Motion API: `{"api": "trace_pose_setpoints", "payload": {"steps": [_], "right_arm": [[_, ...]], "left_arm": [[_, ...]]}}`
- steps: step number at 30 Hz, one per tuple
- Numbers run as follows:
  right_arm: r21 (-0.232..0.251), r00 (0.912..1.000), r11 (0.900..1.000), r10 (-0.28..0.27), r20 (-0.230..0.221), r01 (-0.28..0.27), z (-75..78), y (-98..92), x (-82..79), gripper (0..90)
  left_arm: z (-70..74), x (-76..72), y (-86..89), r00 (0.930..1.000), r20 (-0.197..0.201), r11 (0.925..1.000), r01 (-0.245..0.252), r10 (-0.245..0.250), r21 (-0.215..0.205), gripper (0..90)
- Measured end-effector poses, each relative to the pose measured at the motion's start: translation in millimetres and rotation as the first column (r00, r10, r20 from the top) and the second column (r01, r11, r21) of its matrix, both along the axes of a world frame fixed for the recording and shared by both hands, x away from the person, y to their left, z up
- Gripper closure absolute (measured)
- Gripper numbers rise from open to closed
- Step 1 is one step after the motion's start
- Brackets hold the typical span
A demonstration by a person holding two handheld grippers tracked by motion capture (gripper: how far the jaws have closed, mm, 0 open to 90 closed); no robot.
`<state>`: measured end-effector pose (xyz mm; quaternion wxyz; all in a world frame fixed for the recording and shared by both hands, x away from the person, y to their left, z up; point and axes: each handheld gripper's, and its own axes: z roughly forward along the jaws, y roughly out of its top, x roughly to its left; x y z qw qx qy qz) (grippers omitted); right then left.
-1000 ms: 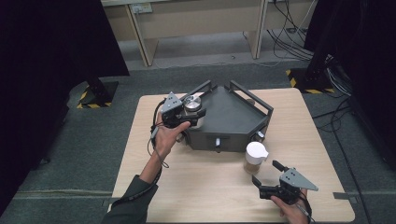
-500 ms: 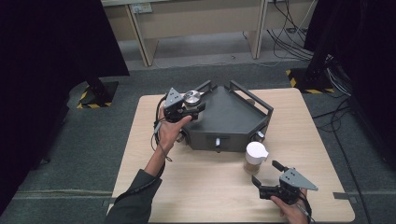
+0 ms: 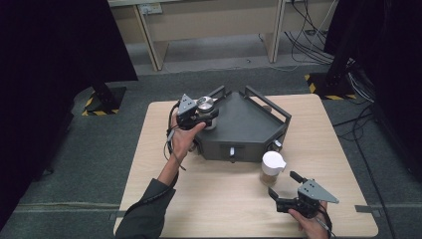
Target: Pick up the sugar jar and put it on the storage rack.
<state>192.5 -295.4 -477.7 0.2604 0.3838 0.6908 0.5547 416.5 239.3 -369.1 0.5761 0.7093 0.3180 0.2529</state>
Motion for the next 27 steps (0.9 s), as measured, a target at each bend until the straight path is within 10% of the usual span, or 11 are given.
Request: {"api": "trace_pose_setpoints", "payload": {"steps": [27], "right_arm": [[0.001,1.0000,1.000,0.005,-0.001,-0.005,0.4,-0.2,-0.5,1.2]], "left_arm": [[-15.4,3.2,-1.8,0.9996,0.026,0.9999,-0.010,0.011,-0.013,20.4]]}}
